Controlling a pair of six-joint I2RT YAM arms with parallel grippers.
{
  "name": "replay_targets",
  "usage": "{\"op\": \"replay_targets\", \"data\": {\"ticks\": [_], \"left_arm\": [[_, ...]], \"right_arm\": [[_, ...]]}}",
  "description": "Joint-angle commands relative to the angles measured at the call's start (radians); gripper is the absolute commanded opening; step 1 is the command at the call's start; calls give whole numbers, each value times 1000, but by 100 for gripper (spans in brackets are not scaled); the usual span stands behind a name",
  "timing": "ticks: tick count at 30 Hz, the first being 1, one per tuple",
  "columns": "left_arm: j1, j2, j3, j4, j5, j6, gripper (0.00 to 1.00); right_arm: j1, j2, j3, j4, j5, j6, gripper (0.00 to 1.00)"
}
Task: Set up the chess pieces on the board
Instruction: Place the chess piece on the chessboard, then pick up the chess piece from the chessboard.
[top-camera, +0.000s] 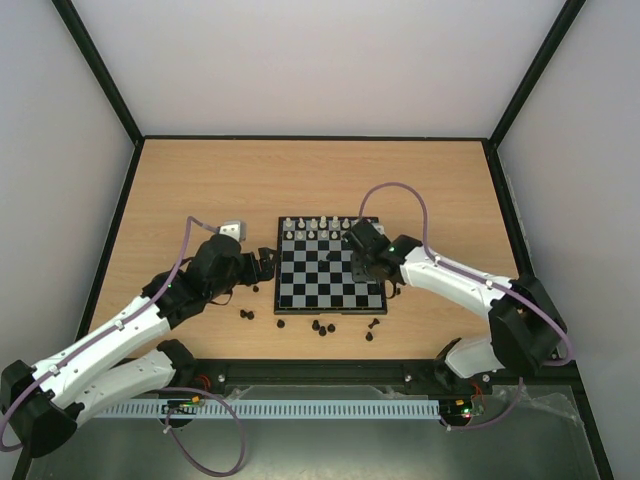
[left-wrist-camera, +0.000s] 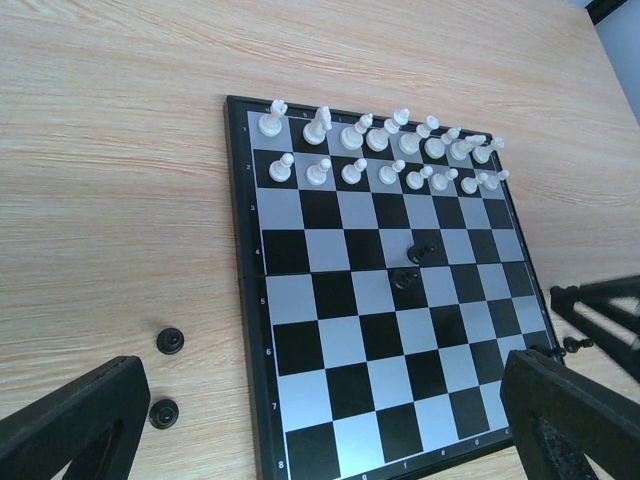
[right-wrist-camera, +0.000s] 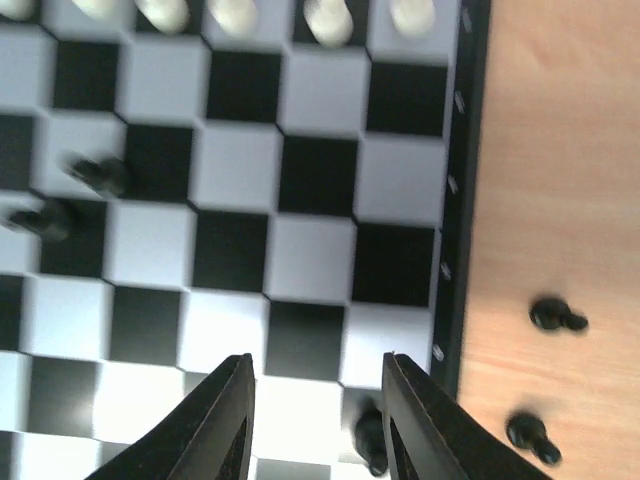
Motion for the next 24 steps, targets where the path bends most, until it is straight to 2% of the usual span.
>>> {"op": "replay_targets", "data": {"ticks": [1, 4, 10, 24], "left_arm": [[-6, -4, -6, -4, -16, 1, 99], [-6, -1, -4, -8, -17, -3, 99], [-9, -33, -6, -31, -27, -13, 100], [-10, -46, -18, -32, -38, -19, 99]], "right_arm": [[6, 53, 139, -22, 9, -51, 36], [6, 162, 247, -25, -20, -80, 36], [6, 326, 362, -20, -58, -112, 36], [6, 466, 442, 5, -101, -139, 36]]}}
